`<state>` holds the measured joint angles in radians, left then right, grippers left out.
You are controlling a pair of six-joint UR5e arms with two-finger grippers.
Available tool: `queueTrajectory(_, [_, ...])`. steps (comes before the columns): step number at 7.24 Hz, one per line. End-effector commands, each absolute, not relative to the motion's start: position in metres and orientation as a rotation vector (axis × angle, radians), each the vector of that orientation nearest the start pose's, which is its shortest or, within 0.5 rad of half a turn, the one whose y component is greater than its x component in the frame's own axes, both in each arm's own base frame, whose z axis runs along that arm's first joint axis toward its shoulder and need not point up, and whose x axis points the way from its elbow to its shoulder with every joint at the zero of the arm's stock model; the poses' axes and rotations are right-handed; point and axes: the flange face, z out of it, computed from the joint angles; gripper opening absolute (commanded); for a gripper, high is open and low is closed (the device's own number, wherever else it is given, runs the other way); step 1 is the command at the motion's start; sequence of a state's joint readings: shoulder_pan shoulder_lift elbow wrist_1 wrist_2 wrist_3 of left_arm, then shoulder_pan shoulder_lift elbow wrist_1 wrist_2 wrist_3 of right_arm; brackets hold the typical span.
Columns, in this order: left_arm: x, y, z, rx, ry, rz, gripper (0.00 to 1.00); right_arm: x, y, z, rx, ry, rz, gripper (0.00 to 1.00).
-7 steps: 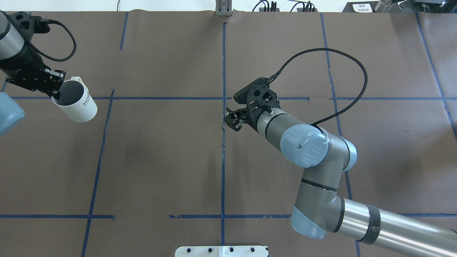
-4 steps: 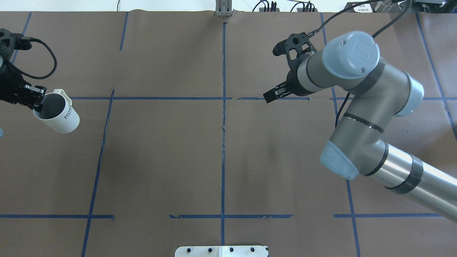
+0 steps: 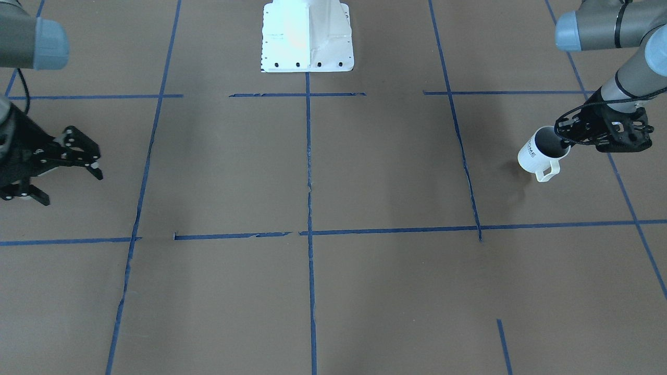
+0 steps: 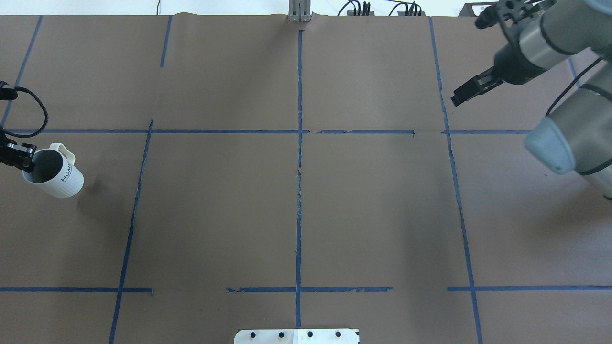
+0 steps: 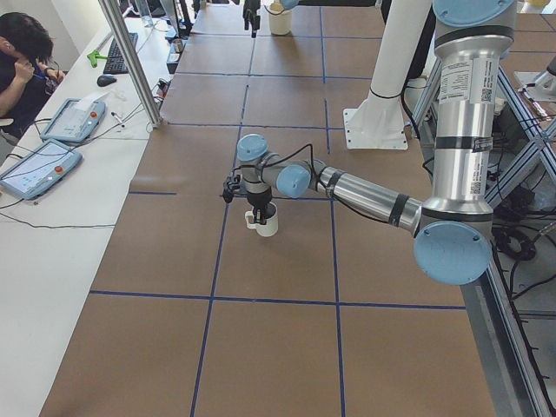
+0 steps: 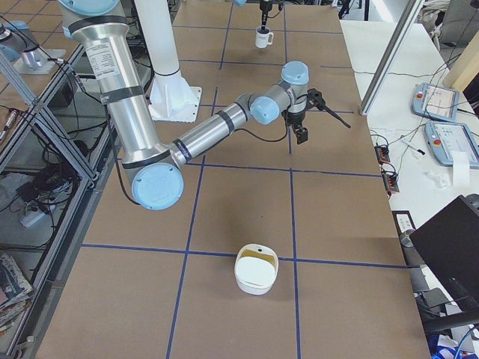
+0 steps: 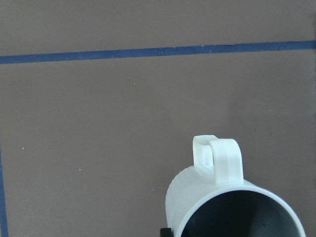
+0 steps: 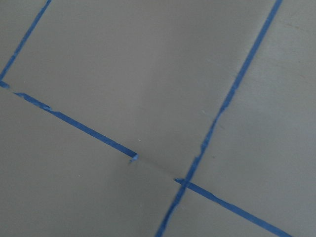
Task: Left arm hands cup to right arm to dump lemon
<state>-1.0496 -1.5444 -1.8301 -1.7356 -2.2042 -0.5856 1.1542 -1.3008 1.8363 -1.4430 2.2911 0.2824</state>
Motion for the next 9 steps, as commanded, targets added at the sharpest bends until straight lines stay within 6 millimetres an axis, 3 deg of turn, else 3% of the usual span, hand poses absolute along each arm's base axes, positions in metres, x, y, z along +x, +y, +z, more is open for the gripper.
queueTrajectory(1, [0.183, -0.468, 0.569, 0.036, 0.758, 0.078, 0.00, -0.109, -0.547, 0.408, 0.354, -0.883, -0.349, 1.00])
queueTrajectory(2, [0.183, -0.471, 0.566, 0.030, 0.766, 0.075, 0.00, -0.107, -0.547, 0.410, 0.352, -0.881, -0.345, 1.00])
queueTrajectory(3, [0.174, -0.474, 0.563, 0.024, 0.793, 0.066, 0.32, -0.106, -0.545, 0.412, 0.349, -0.881, -0.343, 1.00])
queueTrajectory(4, [0.171, -0.475, 0.563, 0.029, 0.797, 0.062, 0.99, -0.105, -0.545, 0.414, 0.347, -0.880, -0.343, 1.00])
queueTrajectory(5, [0.161, -0.477, 0.563, 0.044, 0.794, 0.068, 1.00, -0.104, -0.541, 0.423, 0.342, -0.875, -0.355, 1.00])
queueTrajectory(6, [0.140, -0.482, 0.565, 0.050, 0.775, 0.084, 1.00, -0.096, -0.523, 0.451, 0.321, -0.862, -0.372, 1.00])
queueTrajectory(8, [0.071, -0.499, 0.572, 0.060, 0.715, 0.184, 1.00, -0.073, -0.499, 0.492, 0.266, -0.844, -0.332, 1.00])
queueTrajectory(9, [0.028, -0.500, 0.579, 0.073, 0.700, 0.210, 1.00, -0.048, -0.495, 0.506, 0.279, -0.824, -0.342, 1.00])
